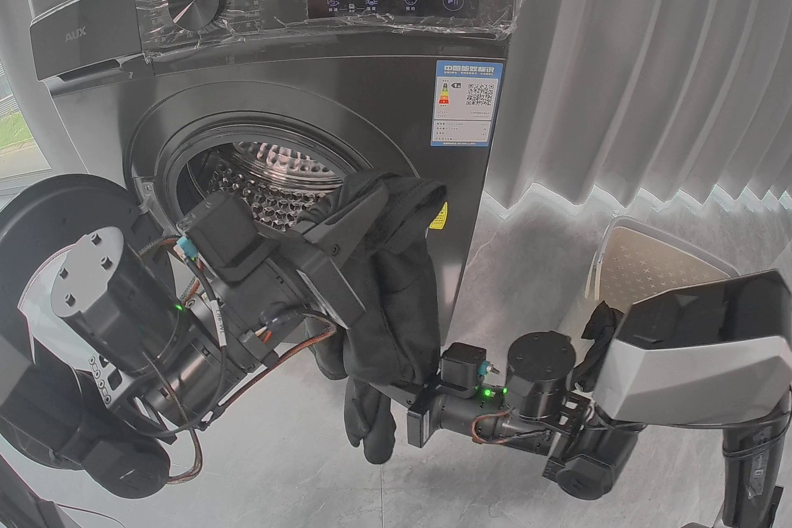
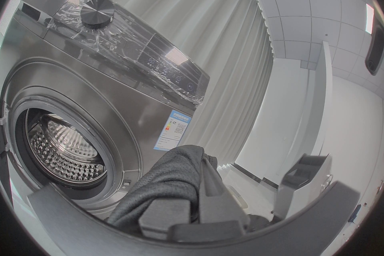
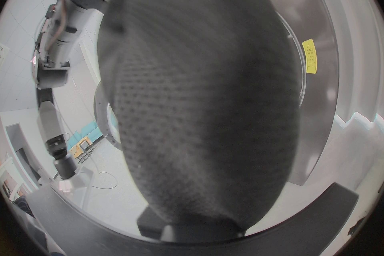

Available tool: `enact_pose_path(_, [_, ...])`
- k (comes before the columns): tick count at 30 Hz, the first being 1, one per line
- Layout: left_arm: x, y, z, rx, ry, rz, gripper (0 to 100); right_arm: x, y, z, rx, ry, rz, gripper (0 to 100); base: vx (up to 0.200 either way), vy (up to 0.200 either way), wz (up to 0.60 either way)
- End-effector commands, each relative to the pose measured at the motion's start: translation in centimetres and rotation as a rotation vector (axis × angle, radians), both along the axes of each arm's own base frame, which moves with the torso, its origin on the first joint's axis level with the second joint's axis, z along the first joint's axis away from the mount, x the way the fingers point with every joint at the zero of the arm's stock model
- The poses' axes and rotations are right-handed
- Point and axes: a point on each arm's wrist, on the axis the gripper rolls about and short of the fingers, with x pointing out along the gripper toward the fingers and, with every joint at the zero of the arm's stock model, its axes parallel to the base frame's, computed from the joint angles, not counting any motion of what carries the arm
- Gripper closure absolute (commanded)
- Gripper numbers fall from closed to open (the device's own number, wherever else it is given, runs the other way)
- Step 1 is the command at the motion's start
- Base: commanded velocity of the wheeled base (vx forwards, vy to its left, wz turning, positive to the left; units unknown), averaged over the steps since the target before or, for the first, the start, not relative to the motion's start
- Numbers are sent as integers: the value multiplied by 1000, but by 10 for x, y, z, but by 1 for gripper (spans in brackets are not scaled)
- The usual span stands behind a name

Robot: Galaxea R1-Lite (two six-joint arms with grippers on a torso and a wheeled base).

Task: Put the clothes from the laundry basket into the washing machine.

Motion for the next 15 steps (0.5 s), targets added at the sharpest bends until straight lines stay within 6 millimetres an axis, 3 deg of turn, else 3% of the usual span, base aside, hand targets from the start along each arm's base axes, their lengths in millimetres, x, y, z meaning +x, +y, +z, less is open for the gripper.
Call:
enact_pose_path(1, [13, 9, -5, 2, 23, 48, 100, -48, -24, 50, 35, -30, 61, 100, 0, 0, 0])
enact_pose_path(8, [20, 4, -20, 34, 66, 68, 100, -87, -52, 78, 53, -56, 107, 100, 0, 0, 0])
enact_pose_path(15, [26, 4, -36, 72, 111, 89, 100, -95, -62, 101, 115, -109, 138, 100, 0, 0, 0])
